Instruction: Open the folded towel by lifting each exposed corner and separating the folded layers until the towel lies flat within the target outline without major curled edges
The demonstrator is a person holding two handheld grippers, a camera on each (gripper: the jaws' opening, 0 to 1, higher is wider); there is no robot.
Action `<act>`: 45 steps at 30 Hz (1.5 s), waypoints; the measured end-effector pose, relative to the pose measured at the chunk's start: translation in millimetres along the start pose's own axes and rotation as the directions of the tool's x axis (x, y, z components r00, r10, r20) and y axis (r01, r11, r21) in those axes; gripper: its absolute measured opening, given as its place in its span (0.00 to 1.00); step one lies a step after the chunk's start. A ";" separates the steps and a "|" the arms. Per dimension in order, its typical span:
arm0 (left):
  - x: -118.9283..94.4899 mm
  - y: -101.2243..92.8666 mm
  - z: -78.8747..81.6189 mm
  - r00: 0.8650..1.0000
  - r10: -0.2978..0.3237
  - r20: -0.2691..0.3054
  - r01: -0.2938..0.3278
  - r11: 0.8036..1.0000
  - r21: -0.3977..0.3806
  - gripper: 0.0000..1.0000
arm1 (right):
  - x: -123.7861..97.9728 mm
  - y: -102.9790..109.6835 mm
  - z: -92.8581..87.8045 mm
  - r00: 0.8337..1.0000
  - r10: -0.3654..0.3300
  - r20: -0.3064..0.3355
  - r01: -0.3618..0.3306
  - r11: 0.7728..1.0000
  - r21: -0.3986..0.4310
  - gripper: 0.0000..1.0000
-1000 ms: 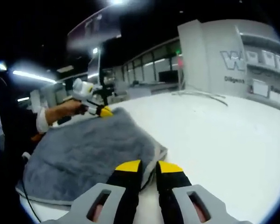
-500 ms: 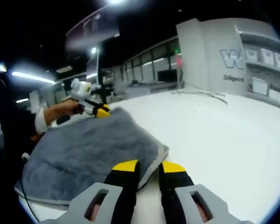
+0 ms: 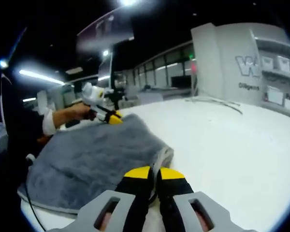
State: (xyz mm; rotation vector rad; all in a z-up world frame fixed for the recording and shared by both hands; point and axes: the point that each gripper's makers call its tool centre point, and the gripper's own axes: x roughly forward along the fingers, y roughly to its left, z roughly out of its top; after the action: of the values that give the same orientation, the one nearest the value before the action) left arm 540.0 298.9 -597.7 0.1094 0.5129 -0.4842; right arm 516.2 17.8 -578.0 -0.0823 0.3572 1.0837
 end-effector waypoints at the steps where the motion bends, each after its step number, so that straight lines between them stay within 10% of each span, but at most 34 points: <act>1: 0.0 0.2 0.1 1.000 0.002 -0.001 -0.002 1.000 0.005 0.14 | -0.8 -0.7 0.2 1.000 -0.003 -0.003 0.003 1.000 -0.004 0.01; 45: 7.5 -5.6 32.7 0.996 0.066 -0.063 -0.058 0.990 0.126 0.03 | -33.4 4.7 4.7 0.998 0.023 -0.062 -0.023 1.000 0.007 0.00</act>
State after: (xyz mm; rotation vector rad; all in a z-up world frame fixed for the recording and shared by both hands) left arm 557.6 283.6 -572.9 0.2614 0.5436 -0.4527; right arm 499.3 -7.2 -562.2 -0.1063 0.4181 1.1045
